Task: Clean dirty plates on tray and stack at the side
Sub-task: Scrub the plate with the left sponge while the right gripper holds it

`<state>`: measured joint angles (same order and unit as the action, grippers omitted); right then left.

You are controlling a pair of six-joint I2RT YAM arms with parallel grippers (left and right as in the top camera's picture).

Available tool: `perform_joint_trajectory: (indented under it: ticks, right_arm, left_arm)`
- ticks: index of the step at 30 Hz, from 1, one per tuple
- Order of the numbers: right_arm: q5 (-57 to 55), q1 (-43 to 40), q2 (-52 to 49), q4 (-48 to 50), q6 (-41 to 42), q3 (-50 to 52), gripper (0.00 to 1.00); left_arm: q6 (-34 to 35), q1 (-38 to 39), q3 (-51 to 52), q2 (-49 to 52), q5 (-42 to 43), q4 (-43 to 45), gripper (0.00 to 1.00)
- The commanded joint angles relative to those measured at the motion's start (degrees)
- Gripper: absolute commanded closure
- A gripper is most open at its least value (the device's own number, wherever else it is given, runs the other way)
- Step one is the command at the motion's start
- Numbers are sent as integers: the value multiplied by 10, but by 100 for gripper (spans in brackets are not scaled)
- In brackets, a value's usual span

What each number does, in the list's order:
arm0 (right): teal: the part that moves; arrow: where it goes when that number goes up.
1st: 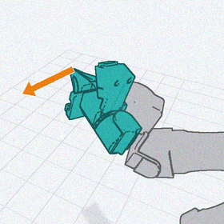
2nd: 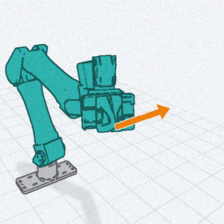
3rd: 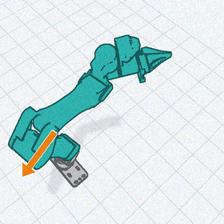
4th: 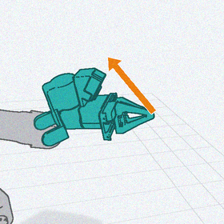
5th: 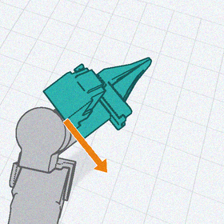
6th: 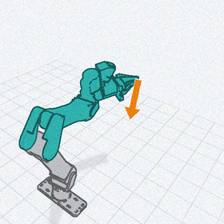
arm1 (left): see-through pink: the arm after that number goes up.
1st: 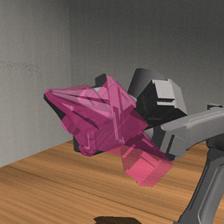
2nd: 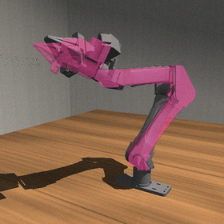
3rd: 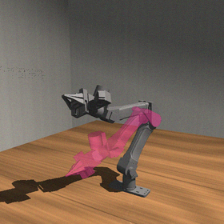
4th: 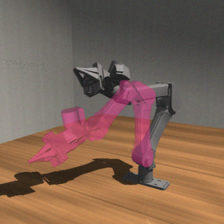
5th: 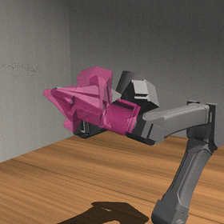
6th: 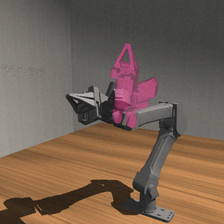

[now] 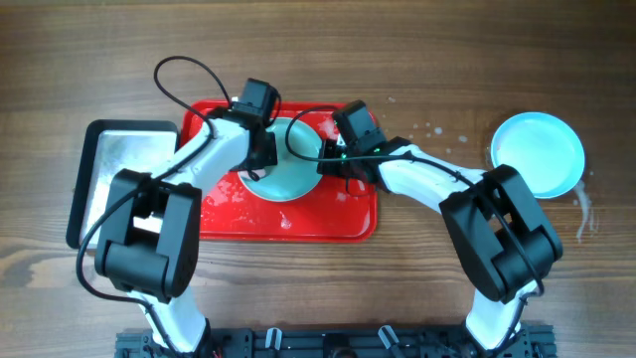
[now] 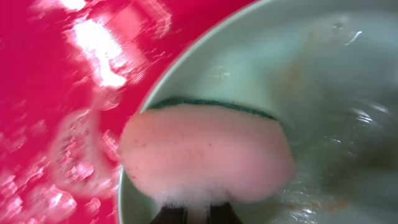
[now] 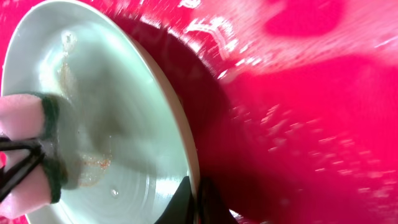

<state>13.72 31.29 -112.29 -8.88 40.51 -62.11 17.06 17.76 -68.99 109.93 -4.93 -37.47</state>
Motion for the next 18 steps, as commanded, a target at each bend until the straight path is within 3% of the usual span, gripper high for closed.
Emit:
perform_joint_trajectory:
  ticks: [1,4,8,14,18]
  right_arm:
    - [-11,0,-25,-12,0,7,96]
    - [-11,0,-25,-12,0,7,96]
    - [-11,0,-25,-12,0,7,96]
    - [-11,0,-25,-13,0,7,96]
    - [-11,0,-25,-13,0,7,96]
  left_arm:
    - [-125,19,20,29,309,43,96]
    - [-139,39,20,29,360,66,96]
    - [-123,51,20,29,319,97,96]
    - [69,49,20,29,-123,109,96]
    - [92,48,20,29,-245,75,96]
